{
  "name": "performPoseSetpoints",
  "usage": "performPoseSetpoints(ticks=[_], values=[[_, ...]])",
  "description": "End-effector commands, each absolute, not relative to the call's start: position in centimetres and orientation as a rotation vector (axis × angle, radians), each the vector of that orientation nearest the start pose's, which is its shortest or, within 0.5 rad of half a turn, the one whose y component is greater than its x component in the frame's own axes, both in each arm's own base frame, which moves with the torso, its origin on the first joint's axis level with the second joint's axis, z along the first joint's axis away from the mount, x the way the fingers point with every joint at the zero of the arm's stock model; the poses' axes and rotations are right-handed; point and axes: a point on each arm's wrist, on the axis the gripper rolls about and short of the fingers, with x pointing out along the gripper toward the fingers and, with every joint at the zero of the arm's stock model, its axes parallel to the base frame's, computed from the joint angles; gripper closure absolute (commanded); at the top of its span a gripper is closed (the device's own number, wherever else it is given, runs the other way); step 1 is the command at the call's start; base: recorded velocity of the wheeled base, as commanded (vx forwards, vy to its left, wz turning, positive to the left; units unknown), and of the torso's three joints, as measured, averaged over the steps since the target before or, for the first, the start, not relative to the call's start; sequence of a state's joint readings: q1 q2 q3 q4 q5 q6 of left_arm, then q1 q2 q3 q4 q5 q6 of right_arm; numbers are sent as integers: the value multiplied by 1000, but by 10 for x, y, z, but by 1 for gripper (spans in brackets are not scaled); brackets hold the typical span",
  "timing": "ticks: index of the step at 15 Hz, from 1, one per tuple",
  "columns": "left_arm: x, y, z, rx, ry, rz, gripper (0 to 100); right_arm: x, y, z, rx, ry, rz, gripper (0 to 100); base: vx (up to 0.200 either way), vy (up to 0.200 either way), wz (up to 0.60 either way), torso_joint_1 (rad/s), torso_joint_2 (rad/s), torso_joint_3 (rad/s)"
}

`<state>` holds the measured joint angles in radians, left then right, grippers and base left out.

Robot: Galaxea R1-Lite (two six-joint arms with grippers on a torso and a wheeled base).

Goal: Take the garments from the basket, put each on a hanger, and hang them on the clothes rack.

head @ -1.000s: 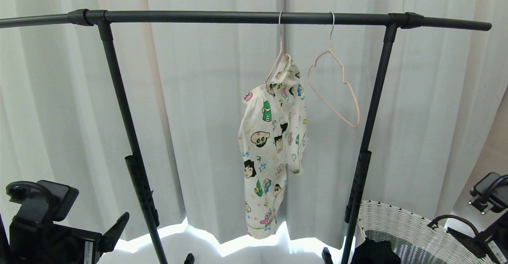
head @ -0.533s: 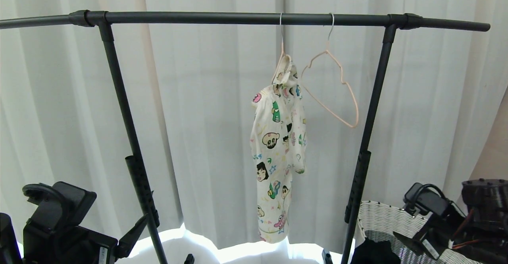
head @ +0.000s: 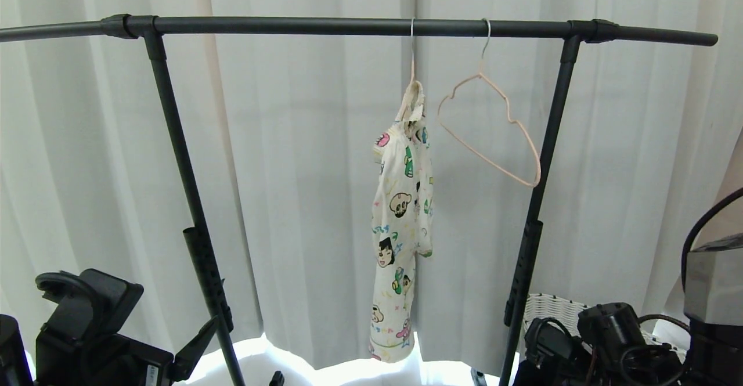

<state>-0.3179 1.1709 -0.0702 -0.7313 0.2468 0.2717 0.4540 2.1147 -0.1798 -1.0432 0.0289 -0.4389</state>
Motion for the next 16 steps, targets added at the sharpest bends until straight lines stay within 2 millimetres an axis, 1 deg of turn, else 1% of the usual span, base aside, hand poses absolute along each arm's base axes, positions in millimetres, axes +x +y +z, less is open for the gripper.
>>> performPoseSetpoints(ticks=[1, 5, 11, 12, 15, 16], values=[[119, -33, 117, 374, 349, -119, 0, 205, 99, -28, -615, 836, 614, 0, 0, 0, 0, 0, 0, 0], [116, -32, 114, 374, 353, -117, 0, 217, 96, -34, -648, 849, 507, 0, 0, 0, 0, 0, 0, 0], [112, -31, 112, 374, 355, -119, 0, 219, 95, -36, -670, 847, 457, 0, 0, 0, 0, 0, 0, 0], [112, -31, 112, 374, 355, -119, 0, 220, 96, -36, -669, 838, 454, 100, 0, 0, 0, 0, 0, 0], [112, -31, 113, 374, 353, -119, 0, 222, 96, -34, -680, 808, 409, 100, 0, 0, 0, 0, 0, 0], [112, -31, 113, 374, 353, -119, 0, 222, 96, -29, -674, 775, 401, 100, 0, 0, 0, 0, 0, 0]])
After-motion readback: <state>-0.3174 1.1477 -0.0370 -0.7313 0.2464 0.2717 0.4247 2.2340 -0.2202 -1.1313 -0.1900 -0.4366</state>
